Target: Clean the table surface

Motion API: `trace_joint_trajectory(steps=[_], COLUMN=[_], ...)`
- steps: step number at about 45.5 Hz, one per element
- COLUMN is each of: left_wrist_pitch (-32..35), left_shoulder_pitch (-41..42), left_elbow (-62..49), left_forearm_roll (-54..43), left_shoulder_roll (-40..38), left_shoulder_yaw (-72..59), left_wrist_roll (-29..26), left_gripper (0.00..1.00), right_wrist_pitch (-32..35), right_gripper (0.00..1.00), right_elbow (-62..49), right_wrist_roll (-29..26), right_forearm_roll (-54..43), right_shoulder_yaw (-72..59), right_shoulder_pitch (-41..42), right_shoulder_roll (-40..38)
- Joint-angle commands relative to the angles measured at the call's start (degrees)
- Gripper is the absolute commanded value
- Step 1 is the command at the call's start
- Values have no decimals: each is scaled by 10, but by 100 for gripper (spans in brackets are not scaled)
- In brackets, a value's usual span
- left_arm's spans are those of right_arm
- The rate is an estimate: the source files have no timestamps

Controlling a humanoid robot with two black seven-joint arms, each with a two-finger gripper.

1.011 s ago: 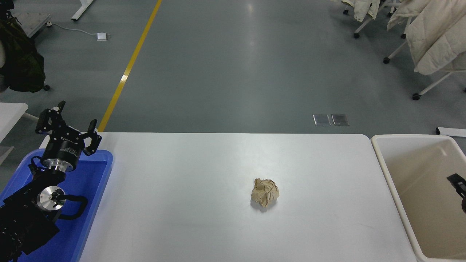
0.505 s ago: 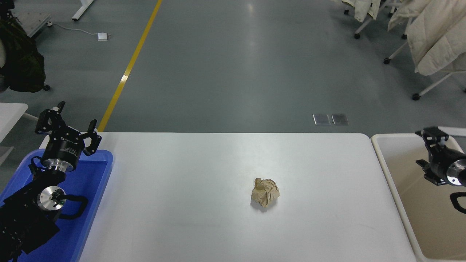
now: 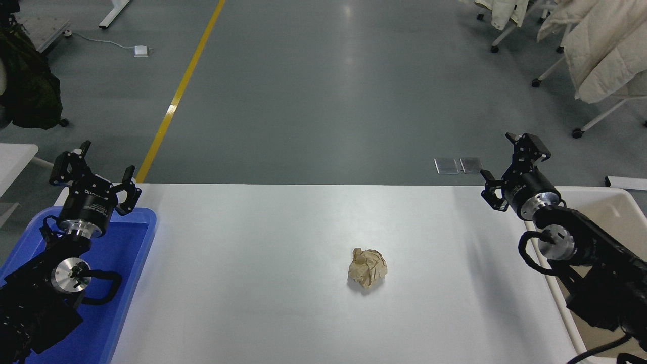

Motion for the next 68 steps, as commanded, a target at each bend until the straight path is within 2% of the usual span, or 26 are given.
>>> trace_joint_trajectory(steps=[1,18,31,35,44,49,52,60,64,68], left_wrist_pitch=[0,0,0,0,0,0,0,-1,0,0], left_shoulder_pitch=[0,0,0,0,0,-1,0,0,0,0], left_elbow=[-1,-1,0,0,0,0,-1,-1,-1,-1], left_forearm_roll=[0,0,0,0,0,0,0,0,0,0], left_shoulder_roll=[0,0,0,0,0,0,0,0,0,0], left_shoulder_yaw=[0,0,0,0,0,0,0,0,0,0], left_wrist_roll=[0,0,0,0,0,0,0,0,0,0], left_gripper=[100,100,100,100,100,100,100,100,100,100], right_wrist_pitch=[9,8,10,9,3,3,3,6,8,10], right_gripper=[100,100,100,100,100,100,100,100,100,100], right_elbow=[-1,5,33,40,122,202,256,322,330,325], right_wrist_roll=[49,53,54,54,52,46,39,4,-20,-53], right_forearm_roll=[0,-4,-5,-20,-115,-205,-291,-418,-439,-438], right_shoulder_yaw=[28,23,-1,-69,-298,-374,-433,-576,-649,-699], right_shoulder_pitch=[-23,-20,-25,-5,70,106,138,215,252,278], right_shoulder_roll=[52,70,21,6,-122,-183,-215,-236,-226,-183])
